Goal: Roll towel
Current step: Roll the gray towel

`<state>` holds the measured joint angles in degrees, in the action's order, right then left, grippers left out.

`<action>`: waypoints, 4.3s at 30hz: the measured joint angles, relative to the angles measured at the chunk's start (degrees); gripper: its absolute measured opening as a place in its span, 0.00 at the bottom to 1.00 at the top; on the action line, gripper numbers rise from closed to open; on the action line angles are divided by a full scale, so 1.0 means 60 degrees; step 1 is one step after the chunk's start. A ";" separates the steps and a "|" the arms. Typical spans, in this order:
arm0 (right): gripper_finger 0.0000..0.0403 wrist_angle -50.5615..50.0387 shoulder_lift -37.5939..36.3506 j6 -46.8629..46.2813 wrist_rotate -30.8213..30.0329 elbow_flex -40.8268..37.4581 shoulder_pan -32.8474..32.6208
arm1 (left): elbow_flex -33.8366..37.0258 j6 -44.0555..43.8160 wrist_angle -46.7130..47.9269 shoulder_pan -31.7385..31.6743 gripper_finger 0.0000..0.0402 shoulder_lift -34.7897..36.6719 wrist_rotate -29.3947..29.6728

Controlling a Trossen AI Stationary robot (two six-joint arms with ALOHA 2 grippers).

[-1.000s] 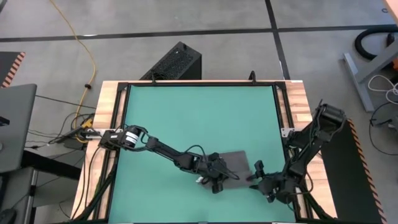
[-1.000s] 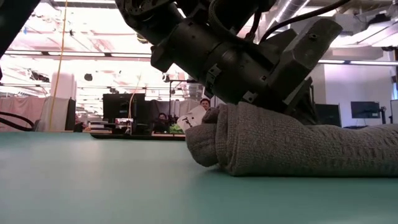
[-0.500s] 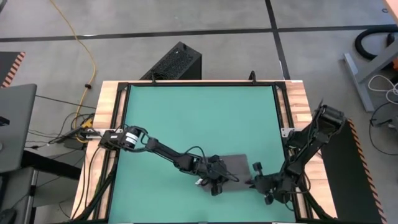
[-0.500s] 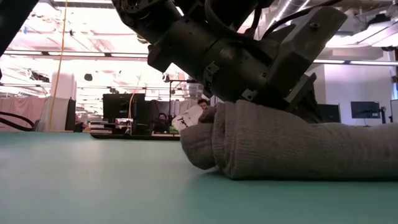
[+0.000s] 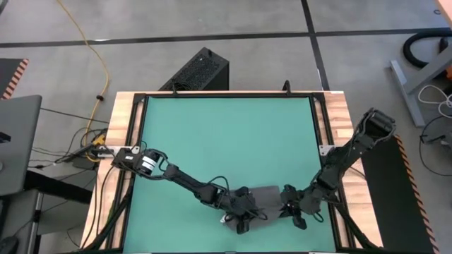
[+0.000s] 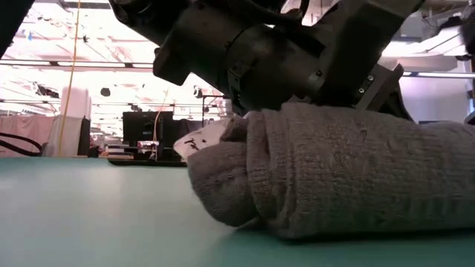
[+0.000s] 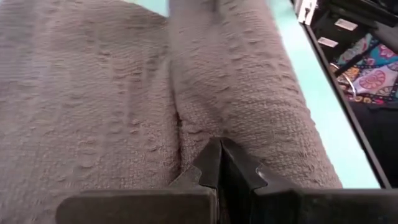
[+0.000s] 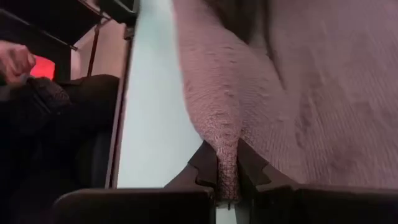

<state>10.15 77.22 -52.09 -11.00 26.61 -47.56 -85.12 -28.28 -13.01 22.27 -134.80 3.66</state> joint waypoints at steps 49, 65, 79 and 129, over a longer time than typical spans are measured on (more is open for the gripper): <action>0.09 0.2475 0.3438 0.2592 0.4046 0.0029 0.5768 | 0.0062 -0.2083 0.8005 0.0961 0.00 0.3141 0.2057; 0.09 0.2562 0.3442 0.2208 0.3881 0.0025 0.5737 | 0.0025 -0.0599 0.3956 0.1527 0.00 0.2848 0.3500; 0.09 0.2595 0.3442 0.1783 0.3726 0.0029 0.5486 | 0.0263 -0.1797 0.6134 0.1390 0.00 0.2621 0.4270; 0.36 0.0335 -0.1185 0.6842 -0.1036 -0.0025 0.0930 | 0.3613 -0.0497 -0.0322 -0.0584 0.00 0.2874 -0.0831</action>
<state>12.15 70.11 -11.04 -17.21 26.46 -41.98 -63.44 -31.27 -14.95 18.77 -117.56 -1.32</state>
